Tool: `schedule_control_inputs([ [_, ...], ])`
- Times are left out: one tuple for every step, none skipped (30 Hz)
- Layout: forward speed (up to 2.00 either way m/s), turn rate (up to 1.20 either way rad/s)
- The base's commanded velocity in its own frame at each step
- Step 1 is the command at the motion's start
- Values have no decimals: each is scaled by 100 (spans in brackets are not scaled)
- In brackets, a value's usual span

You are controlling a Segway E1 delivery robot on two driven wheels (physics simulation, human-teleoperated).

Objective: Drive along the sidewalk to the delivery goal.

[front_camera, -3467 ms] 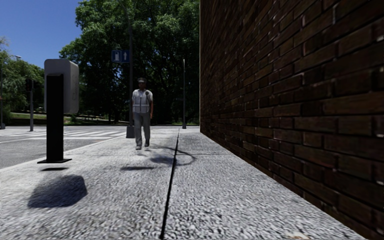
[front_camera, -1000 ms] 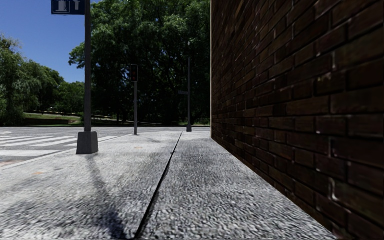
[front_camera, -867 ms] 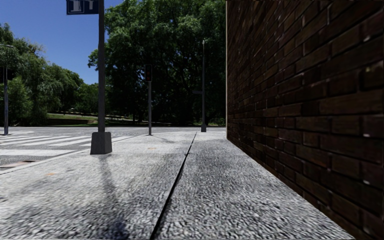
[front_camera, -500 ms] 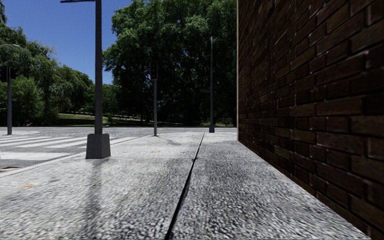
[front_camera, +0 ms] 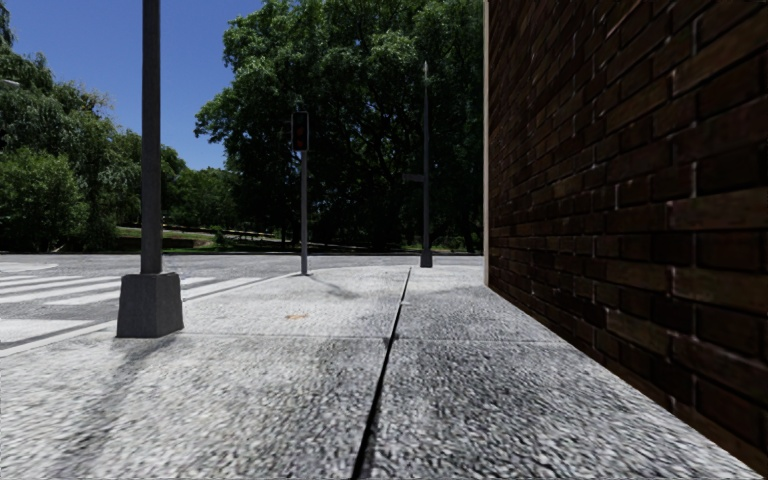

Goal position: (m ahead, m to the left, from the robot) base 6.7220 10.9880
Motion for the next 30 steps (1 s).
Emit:
schedule_control_inputs([
  [160,0],
  [160,0],
  [160,0],
  [160,0],
  [160,0],
  [160,0],
  [160,0],
  [160,0],
  [160,0],
  [160,0],
  [160,0],
  [160,0],
  [160,0],
  [160,0],
  [160,0],
  [160,0],
  [160,0],
  [160,0],
  [160,0],
  [160,0],
  [160,0],
  [160,0],
  [160,0],
  [160,0],
  [160,0],
  [160,0],
  [160,0],
  [160,0],
  [160,0],
  [160,0],
])
